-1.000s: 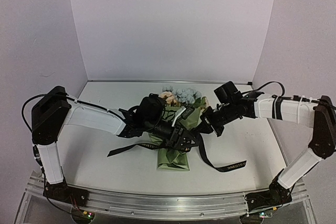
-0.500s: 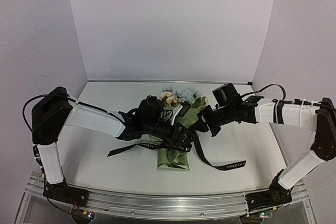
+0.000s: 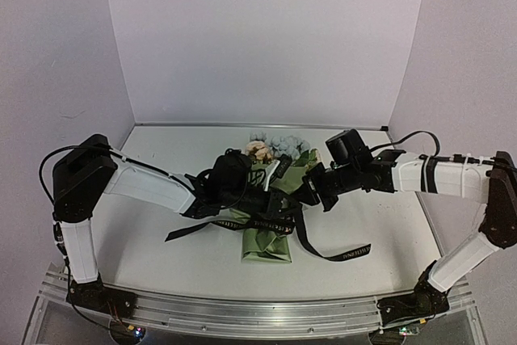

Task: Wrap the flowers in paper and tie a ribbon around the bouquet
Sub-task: Cross the half-tied ribbon over the folded bouquet.

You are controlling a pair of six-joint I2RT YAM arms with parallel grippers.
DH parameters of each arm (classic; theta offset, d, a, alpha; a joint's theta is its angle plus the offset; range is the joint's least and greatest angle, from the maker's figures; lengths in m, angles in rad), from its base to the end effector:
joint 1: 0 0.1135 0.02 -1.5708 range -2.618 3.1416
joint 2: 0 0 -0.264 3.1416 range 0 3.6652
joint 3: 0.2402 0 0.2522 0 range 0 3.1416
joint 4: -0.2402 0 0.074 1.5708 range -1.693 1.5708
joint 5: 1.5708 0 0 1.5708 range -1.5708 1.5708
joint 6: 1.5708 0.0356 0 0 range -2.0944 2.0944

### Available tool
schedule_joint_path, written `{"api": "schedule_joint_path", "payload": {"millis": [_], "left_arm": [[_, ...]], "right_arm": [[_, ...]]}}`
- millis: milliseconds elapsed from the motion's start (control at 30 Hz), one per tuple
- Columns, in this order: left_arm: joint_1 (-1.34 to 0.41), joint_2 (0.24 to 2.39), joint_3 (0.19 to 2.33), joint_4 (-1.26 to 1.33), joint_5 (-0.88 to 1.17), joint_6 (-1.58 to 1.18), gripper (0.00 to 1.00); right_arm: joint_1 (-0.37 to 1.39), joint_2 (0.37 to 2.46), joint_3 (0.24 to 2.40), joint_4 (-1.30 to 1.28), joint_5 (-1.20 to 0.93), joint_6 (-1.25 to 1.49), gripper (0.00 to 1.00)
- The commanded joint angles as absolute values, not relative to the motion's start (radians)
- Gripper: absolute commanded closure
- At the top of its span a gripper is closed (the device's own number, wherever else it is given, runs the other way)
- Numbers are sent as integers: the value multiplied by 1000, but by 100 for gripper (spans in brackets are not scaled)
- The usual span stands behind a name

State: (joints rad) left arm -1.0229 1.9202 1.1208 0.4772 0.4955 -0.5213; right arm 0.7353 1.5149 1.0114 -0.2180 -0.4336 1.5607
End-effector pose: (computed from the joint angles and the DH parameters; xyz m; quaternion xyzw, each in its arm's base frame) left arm 0.2064 -0.3708 0.1944 0.3341 0.7264 -0.5379 0.2672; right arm 0.2336 0.2315 0.2412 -0.2757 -0.8507 -0.4473 0.0136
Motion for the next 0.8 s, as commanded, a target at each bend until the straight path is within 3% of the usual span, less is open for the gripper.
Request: {"api": "schedule_joint_path", "payload": {"millis": [0, 133, 233, 467, 567, 767], "left_arm": [[-1028, 1883, 1092, 534, 525, -543, 100], [-1026, 1827, 1076, 492, 588, -557, 100], [-1009, 1793, 1071, 418, 661, -549, 100], [-930, 1731, 1011, 313, 895, -567, 100], [-907, 1711, 969, 289, 932, -575, 100], [-863, 1715, 949, 249, 936, -587, 100]], "right_arm": [[741, 1459, 1000, -206, -434, 1483, 80], [741, 1408, 1000, -296, -411, 1324, 56], [741, 1372, 999, -384, -379, 1169, 48], [740, 1360, 927, -396, -364, 942, 51], [741, 1366, 896, -347, -387, 930, 56], [771, 1380, 840, -200, -403, 924, 54]]}}
